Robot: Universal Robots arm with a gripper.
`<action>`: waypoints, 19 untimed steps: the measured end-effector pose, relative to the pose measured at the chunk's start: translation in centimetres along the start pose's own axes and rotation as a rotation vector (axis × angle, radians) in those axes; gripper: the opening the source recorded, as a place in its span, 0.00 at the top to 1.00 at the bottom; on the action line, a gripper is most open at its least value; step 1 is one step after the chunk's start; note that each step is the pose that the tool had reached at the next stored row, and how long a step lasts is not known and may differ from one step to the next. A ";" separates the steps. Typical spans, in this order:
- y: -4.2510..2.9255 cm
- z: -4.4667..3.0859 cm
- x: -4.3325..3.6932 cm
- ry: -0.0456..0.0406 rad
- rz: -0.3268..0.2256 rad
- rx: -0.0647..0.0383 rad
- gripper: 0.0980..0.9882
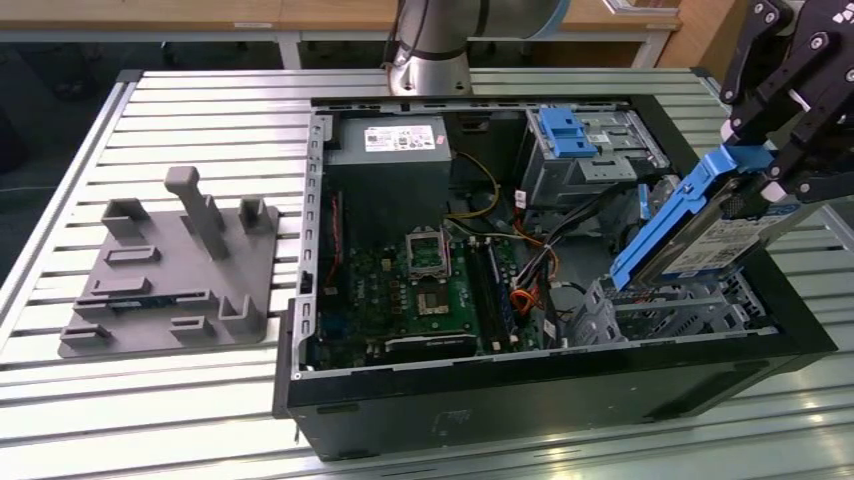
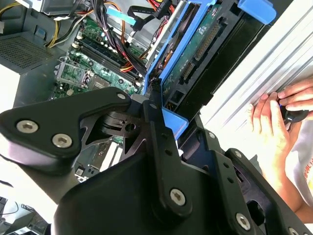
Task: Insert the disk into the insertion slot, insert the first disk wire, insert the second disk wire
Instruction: 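Insert the disk into the insertion slot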
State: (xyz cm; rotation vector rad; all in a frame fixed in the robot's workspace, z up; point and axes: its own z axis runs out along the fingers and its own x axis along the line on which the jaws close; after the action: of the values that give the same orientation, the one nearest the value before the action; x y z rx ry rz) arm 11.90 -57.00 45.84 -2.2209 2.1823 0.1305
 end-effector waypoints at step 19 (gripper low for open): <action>-0.02 0.50 0.10 0.0000 0.000 0.000 0.70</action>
State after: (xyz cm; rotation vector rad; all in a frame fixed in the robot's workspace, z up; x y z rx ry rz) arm 11.90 -57.06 45.34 -2.2209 2.1823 0.1305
